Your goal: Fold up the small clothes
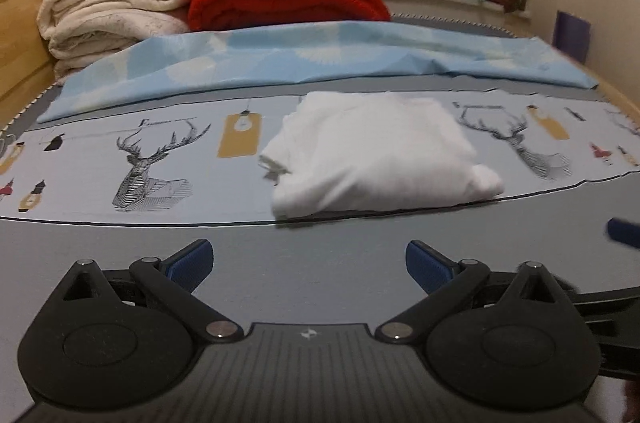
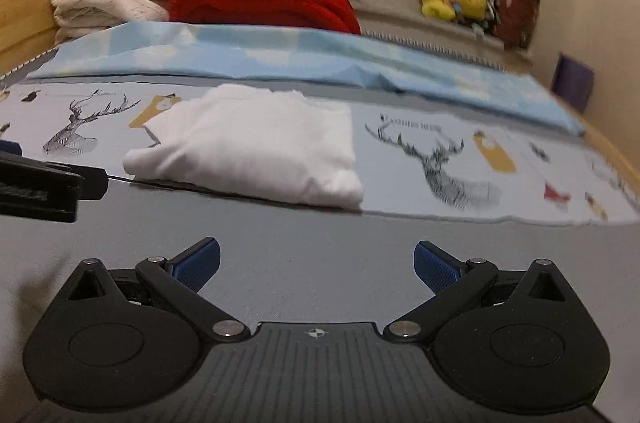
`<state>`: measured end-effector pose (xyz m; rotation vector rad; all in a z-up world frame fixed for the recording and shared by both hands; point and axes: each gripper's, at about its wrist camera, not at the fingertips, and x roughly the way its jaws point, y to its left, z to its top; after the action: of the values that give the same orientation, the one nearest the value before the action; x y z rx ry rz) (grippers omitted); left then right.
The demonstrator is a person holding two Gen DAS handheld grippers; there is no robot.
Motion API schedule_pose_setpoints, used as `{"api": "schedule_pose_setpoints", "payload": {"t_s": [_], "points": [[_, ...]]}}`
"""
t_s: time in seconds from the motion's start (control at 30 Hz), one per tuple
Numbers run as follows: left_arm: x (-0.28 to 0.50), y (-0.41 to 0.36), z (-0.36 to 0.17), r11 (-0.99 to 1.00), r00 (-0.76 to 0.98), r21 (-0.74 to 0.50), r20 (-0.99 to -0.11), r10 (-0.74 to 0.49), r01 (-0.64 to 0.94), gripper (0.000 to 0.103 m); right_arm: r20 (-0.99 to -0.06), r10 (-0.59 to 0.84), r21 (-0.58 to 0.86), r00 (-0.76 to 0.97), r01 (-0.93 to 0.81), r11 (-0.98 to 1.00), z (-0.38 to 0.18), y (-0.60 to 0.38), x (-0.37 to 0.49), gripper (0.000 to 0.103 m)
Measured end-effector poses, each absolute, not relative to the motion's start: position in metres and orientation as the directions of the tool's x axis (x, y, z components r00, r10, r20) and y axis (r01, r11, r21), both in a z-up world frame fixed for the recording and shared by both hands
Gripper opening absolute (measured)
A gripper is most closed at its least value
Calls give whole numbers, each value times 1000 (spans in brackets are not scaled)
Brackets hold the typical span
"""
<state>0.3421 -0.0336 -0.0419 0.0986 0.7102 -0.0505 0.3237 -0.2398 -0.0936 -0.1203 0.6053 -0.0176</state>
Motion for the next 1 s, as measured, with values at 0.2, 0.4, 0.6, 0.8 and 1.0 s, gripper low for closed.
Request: {"api": "schedule_pose_setpoints", "payload": {"t_s": [0.2, 0.4, 0.6, 0.8, 1.0], "points": [[360, -24, -45, 999, 731, 14, -682, -23, 44, 102, -575, -46, -47, 817, 23, 999, -90, -250, 333, 102], [362, -25, -45, 999, 726, 19, -688, -14, 37, 102, -607, -60, 14, 793, 86, 996, -97, -258, 343, 102], [359, -26, -45, 998, 734, 53, -680, 8, 38, 102, -625, -44, 39, 780, 87, 995, -102, -257, 344, 102], [359, -27, -46, 997, 736, 69, -676, 24, 30, 102, -627, -46, 37, 778, 88, 995, -103, -257, 343, 102], [360, -28, -47, 997, 737, 78, -676, 34, 25, 102, -630, -43, 35, 775, 84, 996, -103, -257, 344, 102]]}}
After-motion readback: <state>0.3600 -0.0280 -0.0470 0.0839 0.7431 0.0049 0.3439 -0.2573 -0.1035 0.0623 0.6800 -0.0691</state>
